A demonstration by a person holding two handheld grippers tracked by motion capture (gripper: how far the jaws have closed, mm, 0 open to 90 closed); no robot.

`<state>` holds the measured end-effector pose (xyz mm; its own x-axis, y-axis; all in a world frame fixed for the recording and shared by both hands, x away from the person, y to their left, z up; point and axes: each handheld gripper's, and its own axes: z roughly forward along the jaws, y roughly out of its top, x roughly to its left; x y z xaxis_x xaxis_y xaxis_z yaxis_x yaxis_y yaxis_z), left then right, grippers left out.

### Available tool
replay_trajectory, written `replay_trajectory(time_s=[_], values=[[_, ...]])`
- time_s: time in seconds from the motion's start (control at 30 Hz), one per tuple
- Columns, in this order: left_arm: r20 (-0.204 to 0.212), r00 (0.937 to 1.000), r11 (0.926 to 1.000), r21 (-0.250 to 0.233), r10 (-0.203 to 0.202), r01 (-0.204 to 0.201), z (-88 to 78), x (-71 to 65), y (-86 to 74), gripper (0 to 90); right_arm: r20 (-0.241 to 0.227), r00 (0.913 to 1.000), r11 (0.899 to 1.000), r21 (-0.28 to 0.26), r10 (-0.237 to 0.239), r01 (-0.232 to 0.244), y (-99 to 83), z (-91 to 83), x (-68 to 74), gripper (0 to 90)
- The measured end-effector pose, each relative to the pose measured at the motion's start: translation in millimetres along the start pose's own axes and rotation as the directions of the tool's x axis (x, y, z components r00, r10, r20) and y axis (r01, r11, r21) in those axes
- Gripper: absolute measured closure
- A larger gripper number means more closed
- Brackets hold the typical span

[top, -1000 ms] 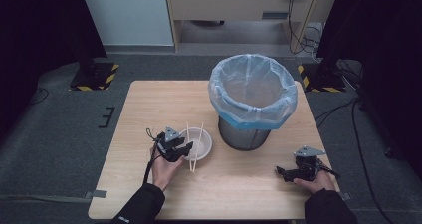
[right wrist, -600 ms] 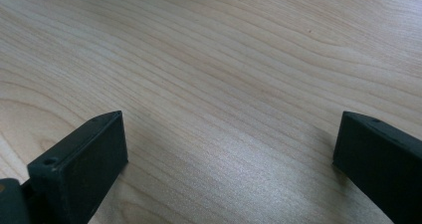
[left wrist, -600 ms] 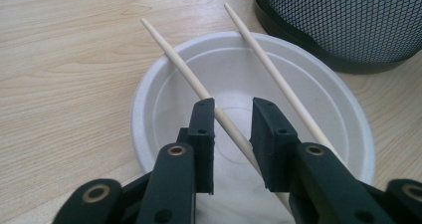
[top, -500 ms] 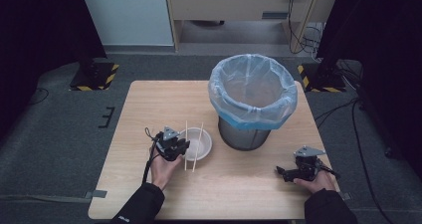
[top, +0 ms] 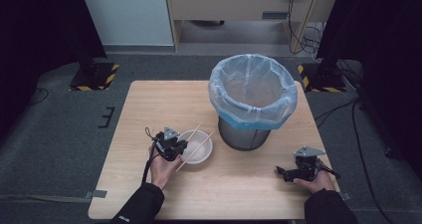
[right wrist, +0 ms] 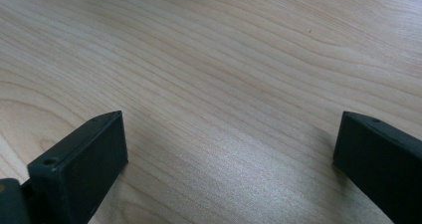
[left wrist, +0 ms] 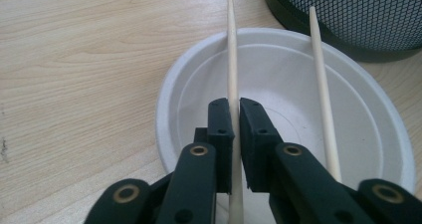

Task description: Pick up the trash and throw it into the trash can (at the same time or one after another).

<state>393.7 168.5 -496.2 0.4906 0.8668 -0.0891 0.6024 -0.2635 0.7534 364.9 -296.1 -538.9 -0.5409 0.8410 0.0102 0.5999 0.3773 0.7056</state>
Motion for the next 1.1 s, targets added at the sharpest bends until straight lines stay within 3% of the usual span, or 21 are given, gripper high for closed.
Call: replay_trajectory(time_s=[0.3, 0.5, 0.67, 0.9, 1.1], values=[[0.009, 0.9999, 1.0000, 0.001, 0.006, -0.006, -2.7, -0.4, 2.9, 85.2, 0.000, 1.0000, 1.000, 0.000, -0.001, 0.001, 0.0, 0.0, 0.0, 0.8], [0.024, 0.9997, 0.9975, -0.071, -0.005, 0.007, -18.9, 0.4, 11.9, 85.2, 0.000, 1.0000, 1.000, 0.000, 0.000, 0.000, 0.0, 0.0, 0.0, 0.8], [0.038, 0.9992, 0.9894, -0.144, -0.012, 0.017, -39.9, 2.9, 20.6, 85.2, 0.000, 1.0000, 1.000, 0.000, 0.000, 0.000, 0.0, 0.0, 0.0, 0.8], [0.057, 0.9980, 0.9633, -0.265, -0.027, 0.042, -71.8, 6.2, 32.2, 85.1, 0.000, 1.0000, 1.000, 0.000, 0.000, 0.000, 0.0, 0.0, 0.0, 0.8], [0.064, 0.9975, 0.9323, -0.358, -0.031, 0.052, -97.5, 8.3, 42.5, 85.1, 0.000, 1.0000, 1.000, 0.000, 0.000, 0.000, 0.0, 0.0, 0.0, 0.8]])
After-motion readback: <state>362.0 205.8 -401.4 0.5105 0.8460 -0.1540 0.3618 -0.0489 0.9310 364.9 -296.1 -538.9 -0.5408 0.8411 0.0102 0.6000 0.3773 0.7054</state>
